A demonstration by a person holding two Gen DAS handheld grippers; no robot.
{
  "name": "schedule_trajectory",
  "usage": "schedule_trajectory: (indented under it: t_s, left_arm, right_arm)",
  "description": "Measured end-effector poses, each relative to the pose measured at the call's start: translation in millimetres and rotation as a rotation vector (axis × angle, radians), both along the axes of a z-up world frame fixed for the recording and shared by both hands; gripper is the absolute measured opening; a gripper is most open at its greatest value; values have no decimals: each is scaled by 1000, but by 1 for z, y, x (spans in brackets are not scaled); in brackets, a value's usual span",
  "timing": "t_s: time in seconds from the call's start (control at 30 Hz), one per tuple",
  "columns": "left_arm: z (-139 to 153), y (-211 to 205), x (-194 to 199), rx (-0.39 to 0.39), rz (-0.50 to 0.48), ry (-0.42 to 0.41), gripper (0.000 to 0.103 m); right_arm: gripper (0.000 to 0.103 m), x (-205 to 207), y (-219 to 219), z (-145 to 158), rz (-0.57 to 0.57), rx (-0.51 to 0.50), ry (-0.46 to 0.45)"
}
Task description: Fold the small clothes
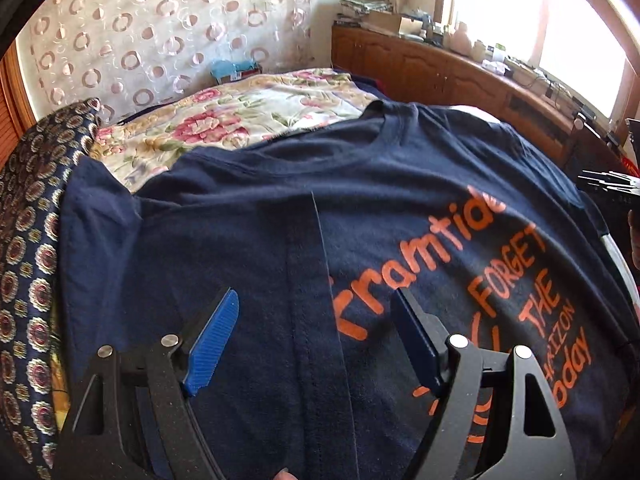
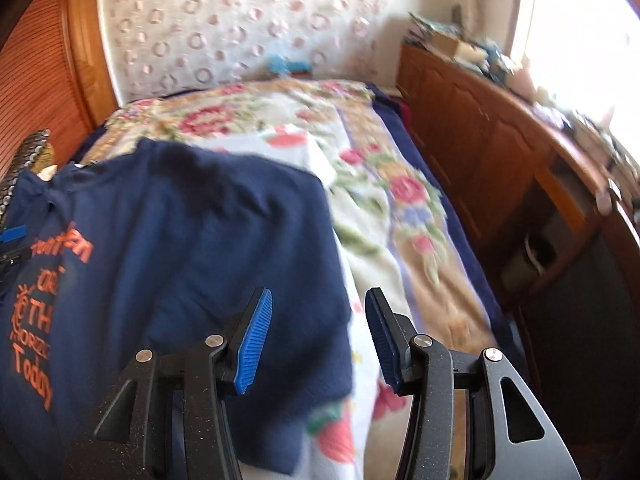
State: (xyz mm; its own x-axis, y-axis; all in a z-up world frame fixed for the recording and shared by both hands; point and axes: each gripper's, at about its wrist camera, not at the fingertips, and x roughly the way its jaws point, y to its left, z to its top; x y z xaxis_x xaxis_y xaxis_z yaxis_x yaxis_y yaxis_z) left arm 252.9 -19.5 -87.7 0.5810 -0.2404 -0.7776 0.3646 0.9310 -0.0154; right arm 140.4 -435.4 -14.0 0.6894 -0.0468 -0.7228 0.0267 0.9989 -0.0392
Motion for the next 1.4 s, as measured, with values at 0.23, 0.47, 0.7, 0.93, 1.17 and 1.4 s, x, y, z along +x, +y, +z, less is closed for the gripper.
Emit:
schedule_trajectory:
  t_s: [0.23,0.47,0.7,0.93,1.17,1.4]
  left_arm:
    - [-2,-5,-2,13,-11,0,82]
    - [-2,-5,-2,11,-11,1,83]
    - [-2,-5,-1,12,-11,0,83]
    - [-2,-5,-1,12,-11,-2,83]
    - [-2,-5,-1,10,-11,-1,83]
    - [-1,-4,-2,13,-14,-4,83]
  right_arm:
    - [50,-12,-15,-11,-24,86,41]
    - [48,-16,-27,-7,-17,197,47]
    - [10,-20,-18,-6,-26,108,19]
    - [8,-23,5,19,23,24,-60]
    - [8,-20,58,48,152,8,-147]
    - [8,-10,117,19,305,30,-83]
